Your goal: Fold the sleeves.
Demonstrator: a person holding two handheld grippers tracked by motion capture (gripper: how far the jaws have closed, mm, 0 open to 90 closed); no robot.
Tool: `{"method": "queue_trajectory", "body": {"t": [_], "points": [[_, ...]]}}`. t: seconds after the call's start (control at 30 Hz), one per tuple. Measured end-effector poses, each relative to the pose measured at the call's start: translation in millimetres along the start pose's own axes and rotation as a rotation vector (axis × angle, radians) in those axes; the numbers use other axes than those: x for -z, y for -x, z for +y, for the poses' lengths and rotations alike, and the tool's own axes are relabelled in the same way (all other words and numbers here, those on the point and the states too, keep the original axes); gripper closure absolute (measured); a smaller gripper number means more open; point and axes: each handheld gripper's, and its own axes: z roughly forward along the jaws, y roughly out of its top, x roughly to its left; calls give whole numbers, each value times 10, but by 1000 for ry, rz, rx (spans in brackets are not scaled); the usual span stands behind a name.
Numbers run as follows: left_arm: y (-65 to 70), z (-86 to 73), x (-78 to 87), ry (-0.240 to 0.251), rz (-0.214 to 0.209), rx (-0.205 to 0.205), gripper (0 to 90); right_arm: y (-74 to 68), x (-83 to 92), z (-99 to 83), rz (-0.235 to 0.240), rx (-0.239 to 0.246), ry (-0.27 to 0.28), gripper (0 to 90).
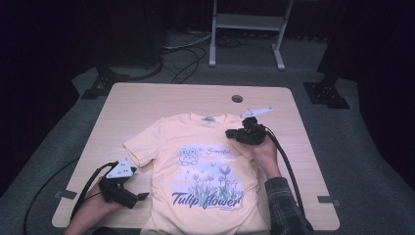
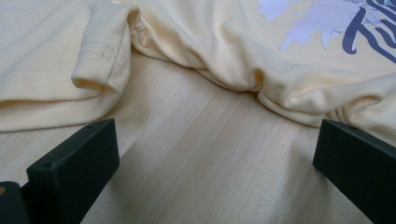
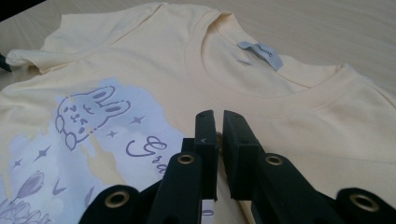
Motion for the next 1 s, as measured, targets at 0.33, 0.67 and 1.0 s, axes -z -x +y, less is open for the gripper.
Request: {"method": "queue_trajectory", "body": {"t": [0.33,0.67,1.0], "points": [[0,0,0,0,0,0,0,7,-124,-38,-5,4,-42,844],[1,0,1,-1,0,0,0,8,-217,-73,-11,5,-75,843],[1,0,1,-2,1,-1,0,0,-221,-74,-1,-5,-67,777]]}}
